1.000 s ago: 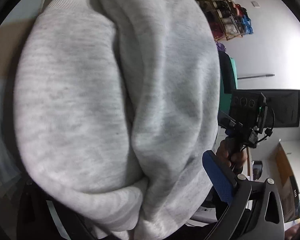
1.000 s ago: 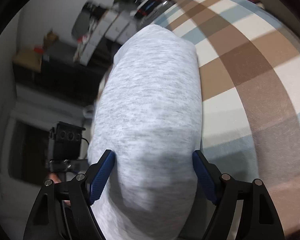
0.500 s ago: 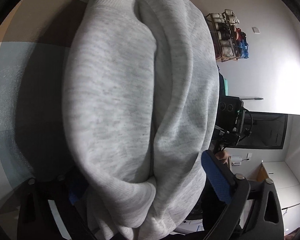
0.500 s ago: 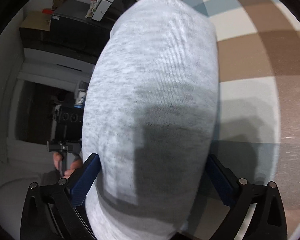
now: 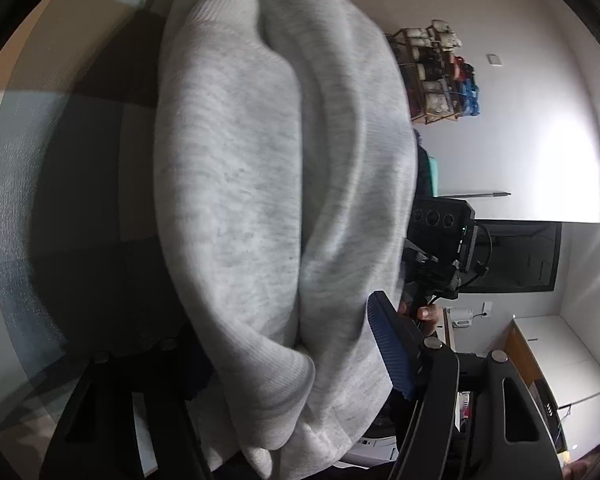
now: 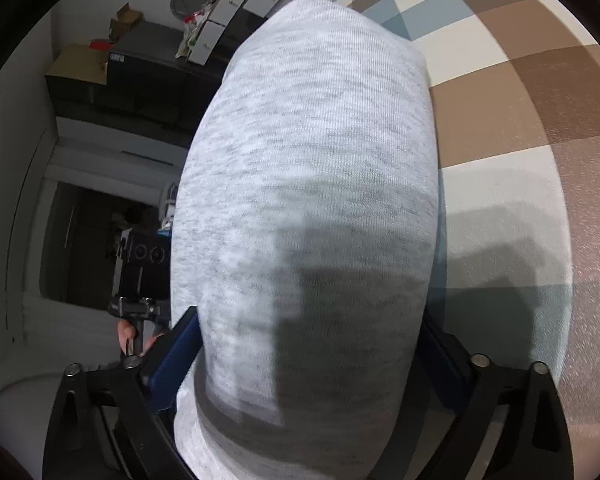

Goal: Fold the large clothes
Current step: 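Clamp the hoodie bundle between both grippers and lift it off the bed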

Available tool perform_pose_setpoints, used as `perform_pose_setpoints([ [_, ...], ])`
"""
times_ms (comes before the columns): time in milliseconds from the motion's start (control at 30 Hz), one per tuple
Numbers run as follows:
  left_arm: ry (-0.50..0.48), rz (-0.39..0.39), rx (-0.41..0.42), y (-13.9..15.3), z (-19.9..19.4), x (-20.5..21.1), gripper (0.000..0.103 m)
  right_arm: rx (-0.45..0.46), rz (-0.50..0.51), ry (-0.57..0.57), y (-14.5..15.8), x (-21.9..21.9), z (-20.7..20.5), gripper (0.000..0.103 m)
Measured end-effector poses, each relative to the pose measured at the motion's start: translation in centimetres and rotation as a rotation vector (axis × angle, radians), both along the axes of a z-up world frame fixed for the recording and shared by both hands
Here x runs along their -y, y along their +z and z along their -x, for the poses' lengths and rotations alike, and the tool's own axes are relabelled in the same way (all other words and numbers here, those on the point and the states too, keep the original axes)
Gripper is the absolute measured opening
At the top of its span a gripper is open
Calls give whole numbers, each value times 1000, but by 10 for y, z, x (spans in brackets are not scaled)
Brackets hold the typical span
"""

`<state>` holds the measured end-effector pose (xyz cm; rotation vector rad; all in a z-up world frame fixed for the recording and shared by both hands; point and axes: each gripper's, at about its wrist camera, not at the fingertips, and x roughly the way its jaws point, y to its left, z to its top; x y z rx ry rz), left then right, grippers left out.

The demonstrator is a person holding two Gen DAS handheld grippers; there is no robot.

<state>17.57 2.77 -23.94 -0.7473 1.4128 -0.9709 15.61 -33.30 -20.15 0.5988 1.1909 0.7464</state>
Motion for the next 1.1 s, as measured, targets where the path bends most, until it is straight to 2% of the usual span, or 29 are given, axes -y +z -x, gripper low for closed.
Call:
perform_pose_setpoints([
  [133,-15,-2,40,6,3,5,64,77,19,17,16,-4,11,87],
  [267,-18,27,59,11,2,4,64,25,-57,-14,-3,10,6,86],
  [400,-30,12,86,14,5,5,64,50,-70,-35,1,16,10,80],
  [467,-25,20,84,16,2,7,60,79,-85,-31,3,17,14,78],
  [667,-34,3,134,25,4,16,57,80,-181,-73,-22,36,12,78],
  [833,-39,-52,138,24,6,23,57,167,-128,-23,-7,22,18,78],
  [1000,-13,-111,78,13,-1,25,57,94,-116,-33,-22,16,0,78],
  [1100,-20,-144,85,11,0,30,52,110,-78,-18,-21,12,-3,78],
])
